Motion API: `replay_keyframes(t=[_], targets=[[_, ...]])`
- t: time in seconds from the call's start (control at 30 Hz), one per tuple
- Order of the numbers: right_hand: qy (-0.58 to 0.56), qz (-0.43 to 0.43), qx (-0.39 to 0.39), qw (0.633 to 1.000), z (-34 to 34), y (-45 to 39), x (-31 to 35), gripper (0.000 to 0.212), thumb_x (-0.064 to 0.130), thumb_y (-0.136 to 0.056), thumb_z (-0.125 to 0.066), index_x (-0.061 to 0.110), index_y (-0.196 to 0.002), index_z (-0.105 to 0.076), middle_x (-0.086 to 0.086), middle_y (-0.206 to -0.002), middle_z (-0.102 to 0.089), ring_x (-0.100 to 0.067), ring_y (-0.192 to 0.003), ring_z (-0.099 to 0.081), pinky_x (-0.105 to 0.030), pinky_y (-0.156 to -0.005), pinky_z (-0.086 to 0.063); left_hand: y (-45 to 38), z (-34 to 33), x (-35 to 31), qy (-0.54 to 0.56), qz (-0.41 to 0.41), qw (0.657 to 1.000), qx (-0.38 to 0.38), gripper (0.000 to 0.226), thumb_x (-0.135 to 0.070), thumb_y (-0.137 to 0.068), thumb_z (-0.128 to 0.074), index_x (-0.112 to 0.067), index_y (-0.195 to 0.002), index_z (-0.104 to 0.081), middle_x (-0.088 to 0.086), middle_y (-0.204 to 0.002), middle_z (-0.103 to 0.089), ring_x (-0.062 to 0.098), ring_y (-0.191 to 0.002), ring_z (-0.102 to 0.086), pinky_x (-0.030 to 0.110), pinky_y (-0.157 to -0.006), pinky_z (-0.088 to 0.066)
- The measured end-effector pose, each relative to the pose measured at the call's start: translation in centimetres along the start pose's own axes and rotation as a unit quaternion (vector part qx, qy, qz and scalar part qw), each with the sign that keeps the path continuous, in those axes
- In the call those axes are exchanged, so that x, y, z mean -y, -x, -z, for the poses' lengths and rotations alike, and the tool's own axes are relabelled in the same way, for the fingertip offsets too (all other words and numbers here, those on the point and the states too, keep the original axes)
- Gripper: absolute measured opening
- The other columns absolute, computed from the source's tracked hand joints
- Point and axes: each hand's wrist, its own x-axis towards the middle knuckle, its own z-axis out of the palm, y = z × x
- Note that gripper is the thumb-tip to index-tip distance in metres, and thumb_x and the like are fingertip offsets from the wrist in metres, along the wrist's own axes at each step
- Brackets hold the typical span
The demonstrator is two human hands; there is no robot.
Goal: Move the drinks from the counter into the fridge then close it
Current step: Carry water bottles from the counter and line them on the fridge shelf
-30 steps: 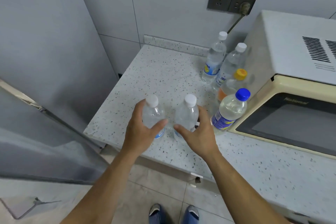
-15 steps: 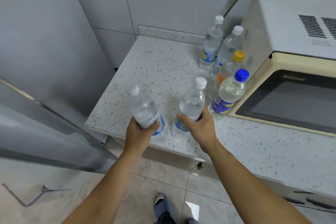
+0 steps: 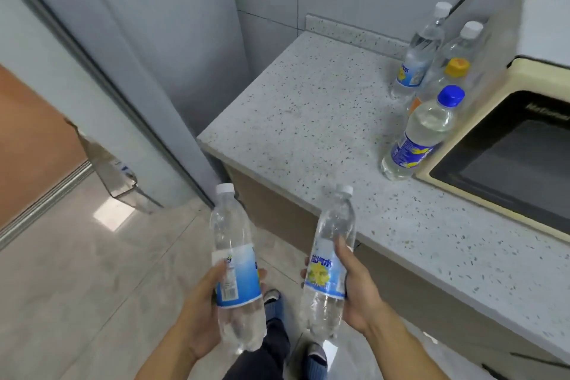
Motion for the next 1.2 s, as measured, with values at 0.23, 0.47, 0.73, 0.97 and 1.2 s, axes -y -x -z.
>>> replay_keyframes(t=[0.23, 0.47, 0.73, 0.97, 1.2], targets=[[0.127, -0.090, 0.069, 0.985, -4.8, 0.7, -6.1, 0.062, 0.053, -0.066, -0.070, 0.004, -0.105, -0.071, -0.021, -0.091, -0.074, -0.032, -0.075, -0.074, -0.038, -0.063, -0.060, 7.3, 6.1, 4.3, 0.117, -0.056, 0.987, -0.097, 0.059, -0.055, -0.068, -0.064, -0.004, -0.093, -0.079, 0.022, -0.092, -0.073, 0.033, -0.072, -0.072, 0.041, -0.062, -0.061], [0.259, -0.149, 0.136, 0.944, -11.8, -0.2, -11.8, 0.054, 0.060, -0.058, -0.070, 0.014, -0.084, -0.082, -0.017, -0.090, -0.075, -0.029, -0.076, -0.074, -0.037, -0.066, -0.060, 12.5, 12.9, 5.0, 0.250, -0.112, 0.949, -0.158, 0.056, -0.059, -0.065, -0.071, -0.010, -0.089, -0.080, 0.017, -0.084, -0.071, 0.028, -0.066, -0.070, 0.038, -0.064, -0.060], [0.350, -0.170, 0.202, 0.899, -23.1, -1.8, -20.1, 0.066, 0.069, -0.041, -0.082, 0.023, -0.088, -0.082, -0.015, -0.094, -0.076, -0.029, -0.081, -0.075, -0.036, -0.068, -0.059, 17.1, 22.6, 2.3, 0.306, -0.153, 0.923, -0.176, 0.060, -0.064, -0.067, -0.071, -0.010, -0.092, -0.075, 0.014, -0.085, -0.067, 0.028, -0.068, -0.066, 0.037, -0.067, -0.056], [0.376, -0.172, 0.228, 0.881, -33.9, -2.3, -27.1, 0.048, 0.060, -0.070, -0.068, 0.018, -0.089, -0.081, -0.014, -0.091, -0.075, -0.026, -0.078, -0.074, -0.035, -0.068, -0.060, 20.3, 32.3, -3.1, 0.260, -0.196, 0.928, -0.183, 0.057, -0.062, -0.080, -0.059, -0.010, -0.099, -0.073, 0.016, -0.089, -0.066, 0.027, -0.072, -0.064, 0.037, -0.073, -0.053], [0.370, -0.189, 0.272, 0.868, -41.5, -4.7, -29.9, 0.064, 0.062, -0.063, -0.075, 0.012, -0.101, -0.075, -0.015, -0.093, -0.073, -0.026, -0.080, -0.073, -0.037, -0.071, -0.059, 20.2, 37.7, -8.6, 0.275, -0.226, 0.920, -0.166, 0.056, -0.061, -0.081, -0.056, -0.011, -0.099, -0.074, 0.015, -0.087, -0.066, 0.026, -0.071, -0.065, 0.037, -0.069, -0.057]])
